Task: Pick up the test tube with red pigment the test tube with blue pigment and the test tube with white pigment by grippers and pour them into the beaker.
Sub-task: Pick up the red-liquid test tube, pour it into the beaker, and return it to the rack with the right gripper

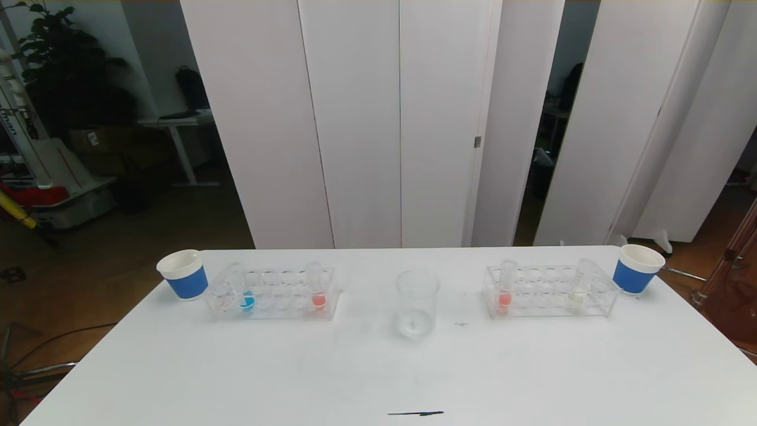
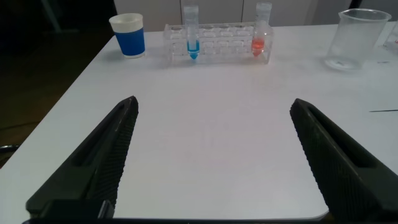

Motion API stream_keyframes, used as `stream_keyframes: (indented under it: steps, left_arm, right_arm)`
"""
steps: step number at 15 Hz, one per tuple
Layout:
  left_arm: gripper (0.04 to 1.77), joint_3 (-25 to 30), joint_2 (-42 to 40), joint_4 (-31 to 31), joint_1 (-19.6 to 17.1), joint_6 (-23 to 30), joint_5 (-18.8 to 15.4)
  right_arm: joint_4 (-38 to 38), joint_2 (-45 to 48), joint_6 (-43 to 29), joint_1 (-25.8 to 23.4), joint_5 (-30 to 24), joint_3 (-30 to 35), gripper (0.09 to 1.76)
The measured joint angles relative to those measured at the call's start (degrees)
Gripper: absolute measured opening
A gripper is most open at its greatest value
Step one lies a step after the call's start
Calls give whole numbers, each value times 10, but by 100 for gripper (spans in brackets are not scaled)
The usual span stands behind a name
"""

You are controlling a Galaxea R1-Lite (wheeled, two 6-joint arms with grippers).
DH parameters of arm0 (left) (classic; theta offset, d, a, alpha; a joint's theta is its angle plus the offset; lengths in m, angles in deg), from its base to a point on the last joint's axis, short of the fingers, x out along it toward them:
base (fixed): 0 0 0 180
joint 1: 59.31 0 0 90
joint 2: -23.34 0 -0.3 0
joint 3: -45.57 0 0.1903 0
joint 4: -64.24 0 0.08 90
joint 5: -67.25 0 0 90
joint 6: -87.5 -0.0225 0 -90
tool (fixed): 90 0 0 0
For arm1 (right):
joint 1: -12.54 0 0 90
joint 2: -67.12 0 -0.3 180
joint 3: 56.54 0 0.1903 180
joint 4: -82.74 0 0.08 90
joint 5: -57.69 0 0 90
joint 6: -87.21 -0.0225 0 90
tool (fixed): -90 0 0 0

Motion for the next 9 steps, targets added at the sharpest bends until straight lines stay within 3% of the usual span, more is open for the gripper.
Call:
stream_keyframes:
  steps: [9]
  left_arm:
    - [175, 0, 0, 0, 0, 0, 0]
  right_arm:
    - [-2, 0, 1, 0, 1, -1, 175]
